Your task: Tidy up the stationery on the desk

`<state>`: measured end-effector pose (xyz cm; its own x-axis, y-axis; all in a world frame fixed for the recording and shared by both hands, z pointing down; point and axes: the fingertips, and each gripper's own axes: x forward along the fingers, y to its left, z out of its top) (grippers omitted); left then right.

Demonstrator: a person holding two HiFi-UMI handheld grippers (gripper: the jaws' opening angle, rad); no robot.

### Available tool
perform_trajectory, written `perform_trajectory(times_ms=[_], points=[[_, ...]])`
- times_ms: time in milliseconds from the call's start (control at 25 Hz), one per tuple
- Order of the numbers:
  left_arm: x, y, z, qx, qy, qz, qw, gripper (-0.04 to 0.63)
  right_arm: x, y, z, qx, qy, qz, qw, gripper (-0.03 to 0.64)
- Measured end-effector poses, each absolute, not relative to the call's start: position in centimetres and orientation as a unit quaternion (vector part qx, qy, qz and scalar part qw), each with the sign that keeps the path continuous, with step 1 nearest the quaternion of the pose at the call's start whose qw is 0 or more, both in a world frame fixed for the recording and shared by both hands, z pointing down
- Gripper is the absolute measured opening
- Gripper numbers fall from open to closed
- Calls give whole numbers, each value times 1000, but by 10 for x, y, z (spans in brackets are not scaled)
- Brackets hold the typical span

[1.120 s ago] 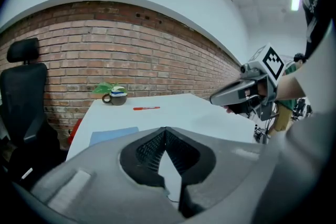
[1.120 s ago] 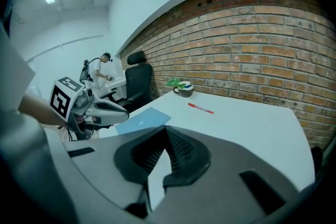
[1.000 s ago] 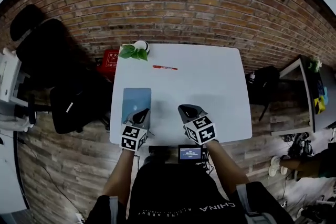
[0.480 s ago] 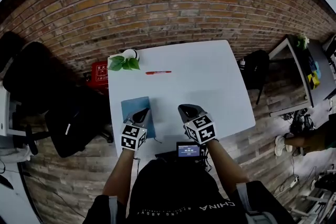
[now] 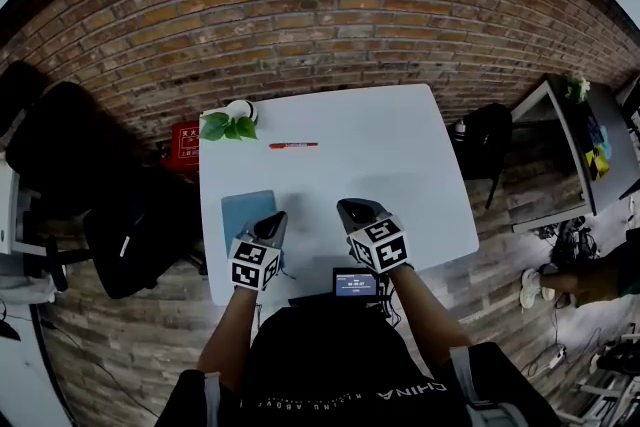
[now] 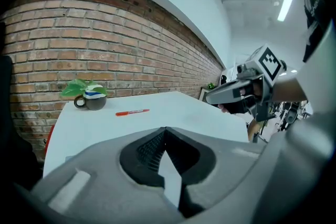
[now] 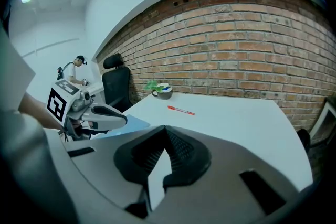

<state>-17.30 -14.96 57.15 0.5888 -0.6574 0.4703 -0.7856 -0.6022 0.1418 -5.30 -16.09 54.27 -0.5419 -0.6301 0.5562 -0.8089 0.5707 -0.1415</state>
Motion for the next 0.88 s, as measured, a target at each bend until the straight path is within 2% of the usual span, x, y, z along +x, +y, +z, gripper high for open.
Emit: perform_trajectory(times_ms=[880], points=[[-142, -149, 563, 855, -452, 190, 168, 5, -21, -169, 539, 384, -877, 189, 218, 8]])
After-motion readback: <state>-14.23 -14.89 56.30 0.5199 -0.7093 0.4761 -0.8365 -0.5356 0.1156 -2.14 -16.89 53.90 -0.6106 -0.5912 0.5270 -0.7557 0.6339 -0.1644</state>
